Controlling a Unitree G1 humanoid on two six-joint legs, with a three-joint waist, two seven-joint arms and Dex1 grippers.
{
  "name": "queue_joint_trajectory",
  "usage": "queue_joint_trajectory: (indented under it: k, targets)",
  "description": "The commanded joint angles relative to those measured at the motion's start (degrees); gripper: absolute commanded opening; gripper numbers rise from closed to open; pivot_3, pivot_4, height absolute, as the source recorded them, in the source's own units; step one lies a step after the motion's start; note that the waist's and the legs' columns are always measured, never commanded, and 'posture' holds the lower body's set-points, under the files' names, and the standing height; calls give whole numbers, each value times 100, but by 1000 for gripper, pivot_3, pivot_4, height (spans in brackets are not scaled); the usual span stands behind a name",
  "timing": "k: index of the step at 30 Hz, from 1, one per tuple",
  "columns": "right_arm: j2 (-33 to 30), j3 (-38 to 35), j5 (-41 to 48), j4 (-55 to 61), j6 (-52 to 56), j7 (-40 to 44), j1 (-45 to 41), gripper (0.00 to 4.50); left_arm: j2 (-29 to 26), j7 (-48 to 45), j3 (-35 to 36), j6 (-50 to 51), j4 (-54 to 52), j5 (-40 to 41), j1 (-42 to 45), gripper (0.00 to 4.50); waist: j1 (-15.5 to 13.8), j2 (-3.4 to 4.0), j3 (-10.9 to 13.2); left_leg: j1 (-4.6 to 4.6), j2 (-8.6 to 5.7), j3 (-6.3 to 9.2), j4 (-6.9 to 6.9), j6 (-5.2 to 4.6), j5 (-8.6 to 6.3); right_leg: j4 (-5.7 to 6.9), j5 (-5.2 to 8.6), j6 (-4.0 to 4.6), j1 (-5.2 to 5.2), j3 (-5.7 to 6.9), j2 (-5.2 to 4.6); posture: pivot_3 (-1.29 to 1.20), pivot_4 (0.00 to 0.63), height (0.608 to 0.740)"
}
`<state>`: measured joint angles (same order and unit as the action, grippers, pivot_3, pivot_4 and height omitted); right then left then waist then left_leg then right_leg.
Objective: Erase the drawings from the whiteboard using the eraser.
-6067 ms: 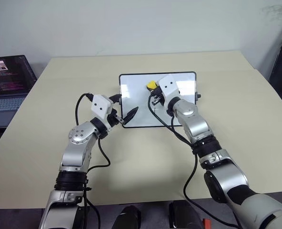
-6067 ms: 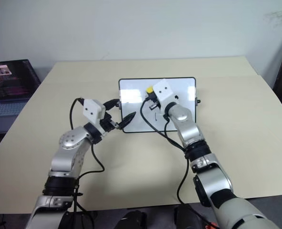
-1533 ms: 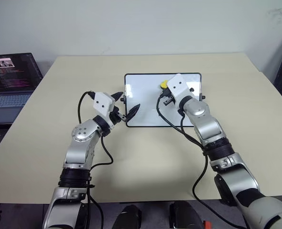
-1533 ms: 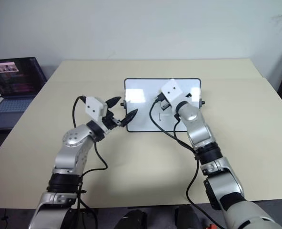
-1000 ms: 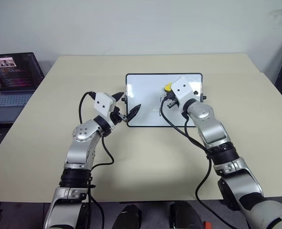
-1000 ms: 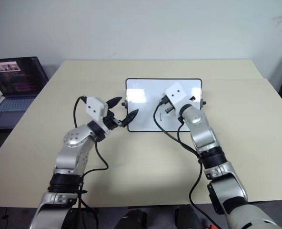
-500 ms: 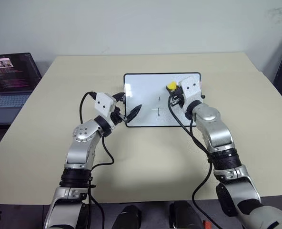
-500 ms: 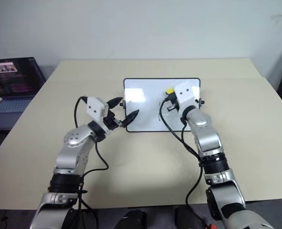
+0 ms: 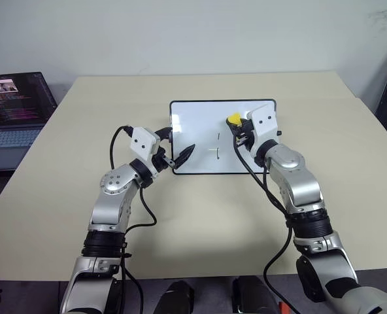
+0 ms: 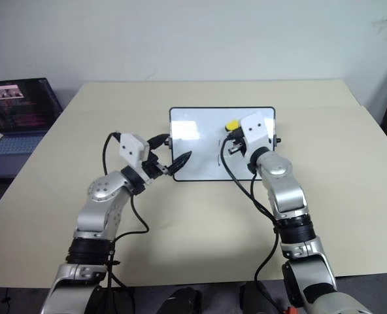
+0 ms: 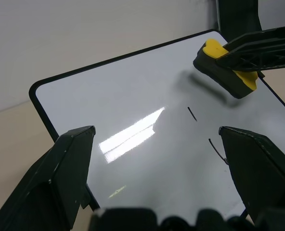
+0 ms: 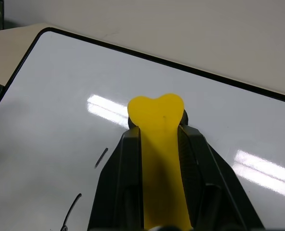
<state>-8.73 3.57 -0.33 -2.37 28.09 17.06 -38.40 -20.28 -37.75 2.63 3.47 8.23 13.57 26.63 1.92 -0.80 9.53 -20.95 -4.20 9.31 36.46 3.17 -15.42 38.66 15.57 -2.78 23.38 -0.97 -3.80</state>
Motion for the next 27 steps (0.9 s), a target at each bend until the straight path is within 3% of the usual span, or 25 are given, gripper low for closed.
queue_joint_trajectory:
  k: [1,7,27]
  targets:
    - [-136,-162,119,452,90,10,56,830,-37,-3,12,1,-278,52,31,4500,-4,0,0,0,0,0,0,0,0,-1,0,0,0,0,0,0,150,740]
    - [-427,-448,299,1130,543,-26,479,830,-66,-1,33,49,-383,60,-58,4500,-12,0,0,-5,-1,1,-3,0,0,-9,1,-1,0,1,-3,0,150,740]
    - [-403,-603,468,2106,1094,-528,1037,830,-38,-80,-22,96,-335,45,10,4500,-8,-1,1,-3,2,-2,-9,0,0,-10,1,-2,0,1,-3,0,150,740]
